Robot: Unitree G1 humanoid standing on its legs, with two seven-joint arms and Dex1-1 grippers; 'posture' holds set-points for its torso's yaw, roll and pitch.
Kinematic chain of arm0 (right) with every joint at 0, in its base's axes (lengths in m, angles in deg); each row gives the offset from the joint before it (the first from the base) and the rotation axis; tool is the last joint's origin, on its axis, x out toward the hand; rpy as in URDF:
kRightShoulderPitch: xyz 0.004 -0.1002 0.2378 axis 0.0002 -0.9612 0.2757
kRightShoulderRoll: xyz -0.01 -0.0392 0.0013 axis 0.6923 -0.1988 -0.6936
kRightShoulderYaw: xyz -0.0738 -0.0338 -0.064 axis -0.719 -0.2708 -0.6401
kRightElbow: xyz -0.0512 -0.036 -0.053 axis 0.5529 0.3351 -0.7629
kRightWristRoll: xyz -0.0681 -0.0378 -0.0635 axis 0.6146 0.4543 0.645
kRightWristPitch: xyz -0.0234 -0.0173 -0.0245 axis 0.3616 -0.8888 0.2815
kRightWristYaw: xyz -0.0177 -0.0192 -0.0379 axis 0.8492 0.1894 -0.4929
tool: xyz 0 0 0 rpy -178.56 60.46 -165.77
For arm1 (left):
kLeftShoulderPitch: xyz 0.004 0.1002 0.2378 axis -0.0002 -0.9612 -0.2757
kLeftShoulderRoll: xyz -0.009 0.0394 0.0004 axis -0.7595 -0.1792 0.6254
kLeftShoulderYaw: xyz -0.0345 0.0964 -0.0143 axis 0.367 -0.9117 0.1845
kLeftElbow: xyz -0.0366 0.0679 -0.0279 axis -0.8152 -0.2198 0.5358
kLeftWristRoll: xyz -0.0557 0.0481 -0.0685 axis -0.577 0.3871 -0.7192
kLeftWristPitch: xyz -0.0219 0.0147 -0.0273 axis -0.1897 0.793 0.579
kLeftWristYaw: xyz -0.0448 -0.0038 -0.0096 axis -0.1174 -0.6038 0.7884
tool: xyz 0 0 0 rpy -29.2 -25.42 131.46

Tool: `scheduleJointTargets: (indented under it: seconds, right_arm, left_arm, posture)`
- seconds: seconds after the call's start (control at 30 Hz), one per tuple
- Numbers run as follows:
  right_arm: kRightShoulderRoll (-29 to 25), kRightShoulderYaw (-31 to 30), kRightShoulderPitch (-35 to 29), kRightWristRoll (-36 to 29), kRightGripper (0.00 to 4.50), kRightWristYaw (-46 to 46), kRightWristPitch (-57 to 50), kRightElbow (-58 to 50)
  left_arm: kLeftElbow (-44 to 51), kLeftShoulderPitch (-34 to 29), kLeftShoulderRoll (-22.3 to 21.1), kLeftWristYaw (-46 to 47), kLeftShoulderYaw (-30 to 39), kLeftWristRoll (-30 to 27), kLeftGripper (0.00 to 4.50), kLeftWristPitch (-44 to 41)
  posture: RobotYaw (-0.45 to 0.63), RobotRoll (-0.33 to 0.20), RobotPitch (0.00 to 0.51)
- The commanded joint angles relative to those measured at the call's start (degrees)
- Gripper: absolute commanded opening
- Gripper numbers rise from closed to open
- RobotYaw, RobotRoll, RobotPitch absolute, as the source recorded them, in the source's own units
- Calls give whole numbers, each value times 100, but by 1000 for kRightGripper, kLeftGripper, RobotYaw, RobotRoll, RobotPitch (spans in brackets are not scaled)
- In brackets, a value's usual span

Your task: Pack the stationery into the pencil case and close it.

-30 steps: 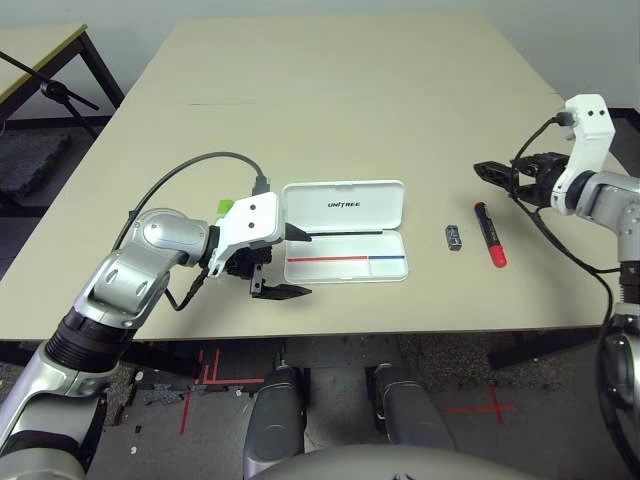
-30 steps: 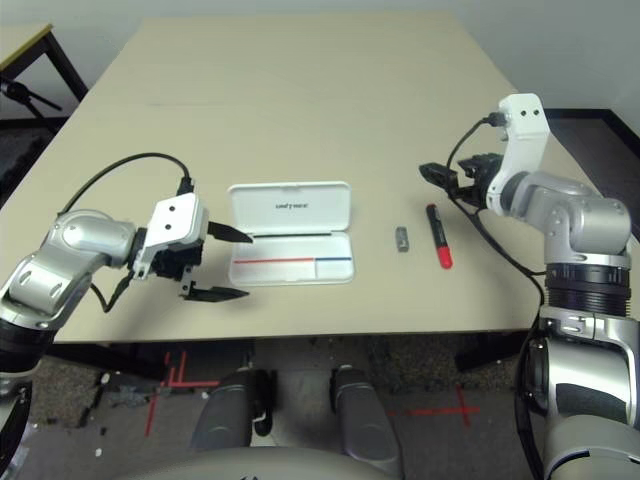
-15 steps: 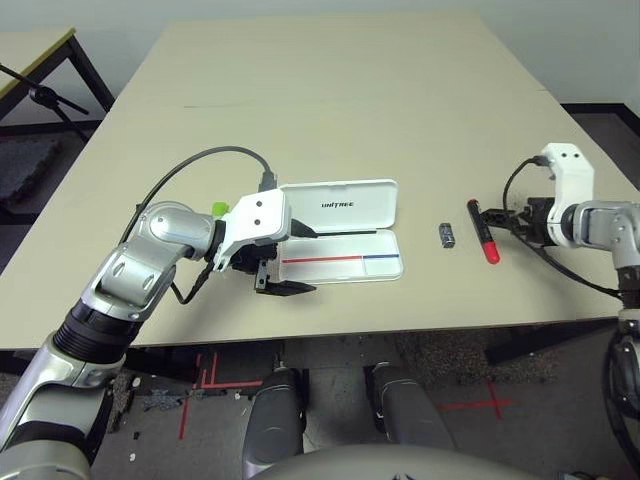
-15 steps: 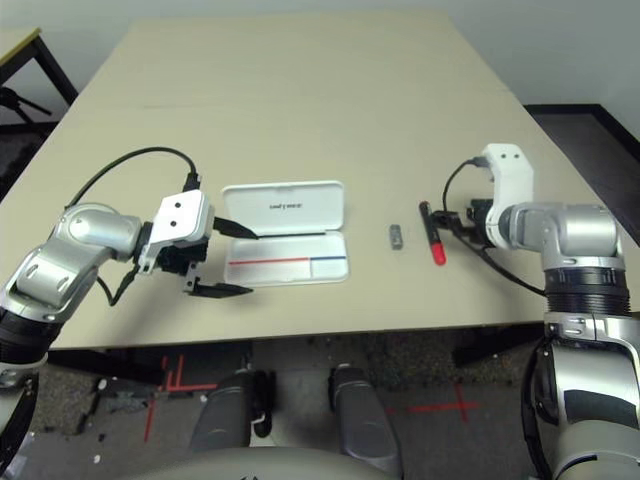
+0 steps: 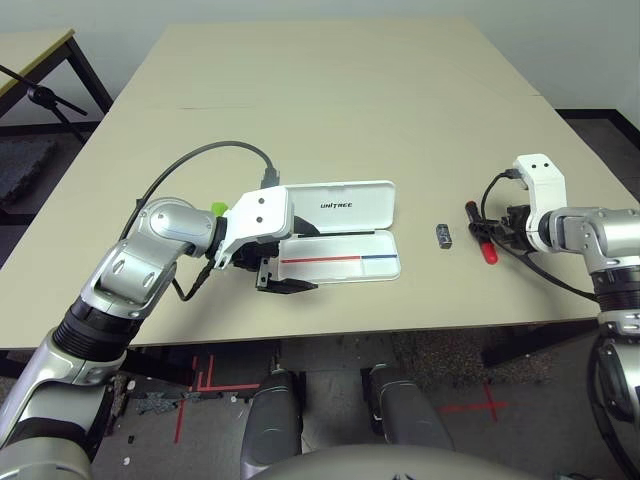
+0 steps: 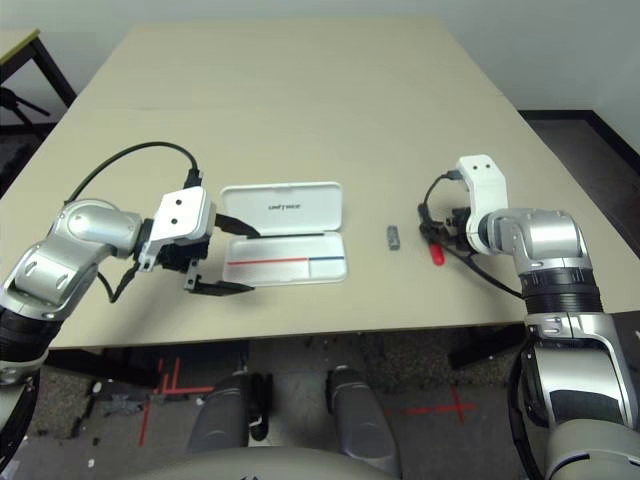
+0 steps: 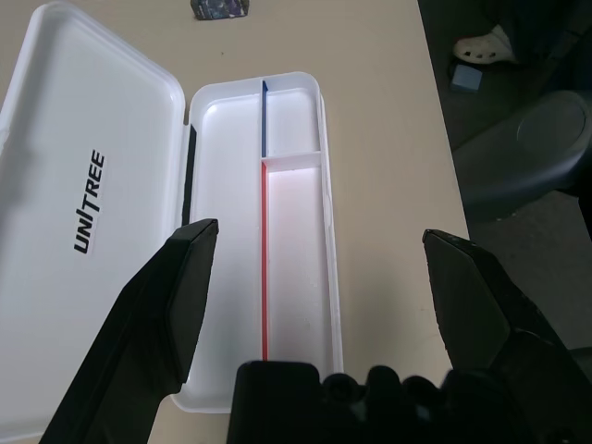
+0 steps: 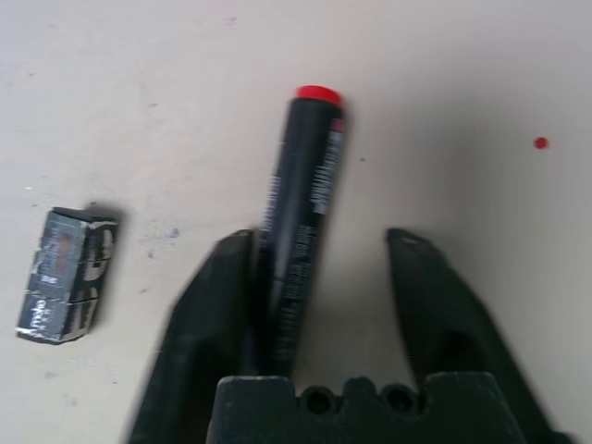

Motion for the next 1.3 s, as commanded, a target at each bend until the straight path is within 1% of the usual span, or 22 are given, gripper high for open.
scheduleJointTargets:
  seconds: [0.03, 0.1, 0.13, 0.23, 0.33, 0.47, 0.57, 0.73, 0.83, 0.93, 1.1, 1.17, 1.3]
  right_arm:
    - [-67, -125, 125, 84, 1284, 146, 93, 227]
    - [-150, -160, 259, 138, 571, 238, 180, 304]
    - [-180, -173, 310, 156, 488, 278, 205, 337]
    - [-363, -153, 611, 124, 488, 531, 218, 332]
    - [-674, -406, 745, 141, 488, 1068, 472, 47]
    - [-1109, -740, 603, 14, 488, 2204, 1262, -677]
    - [-1495, -1001, 415, -121, 488, 3325, 1890, -1333]
    - [-1728, -1401, 449, -64, 488, 4471, 2596, -1683]
    - [-1622, -1706, 581, 64, 488, 4813, 2813, -1797]
    - [-1358, -1979, 767, 248, 488, 4869, 2914, -1781]
    - [-688, -2322, 1125, 490, 488, 4763, 2899, -1649]
    - [-362, -2351, 1244, 460, 488, 4648, 2699, -1633]
    - [44, -2502, 1306, 525, 488, 4578, 2641, -1636]
  left_arm:
    - [111, 3, -28, 37, -86, 38, 4500, -150]
    - [197, 7, -42, 51, -82, 24, 4500, -229]
    - [226, 8, -48, 55, -79, 20, 4500, -258]
    - [287, -14, -111, 62, -53, 43, 4500, -306]
    - [272, -29, -205, 38, 0, 39, 4500, -296]
    - [203, -51, -338, 21, 78, 10, 4500, -245]
    - [167, -72, -439, 26, 156, -8, 4500, -239]
    - [176, -89, -550, 58, 271, -58, 4500, -303]
    - [202, -122, -604, 84, 327, -55, 4500, -349]
    - [245, -132, -619, 103, 348, -49, 4500, -398]
    - [308, -183, -646, 148, 356, -9, 4500, -470]
    - [311, -202, -646, 173, 357, 4, 4500, -478]
    - [326, -208, -606, 247, 334, 9, 4500, -515]
  posture:
    - [-72, 0, 82]
    - [-72, 0, 82]
    - [-72, 0, 82]
    - [-68, 0, 81]
    - [-65, 0, 82]
    - [-60, 0, 82]
    - [-39, 0, 87]
    - [-21, 0, 89]
    - [-9, 0, 88]
    - [-2, 0, 88]
    - [10, 0, 91]
    - [14, 0, 91]
    - [21, 0, 91]
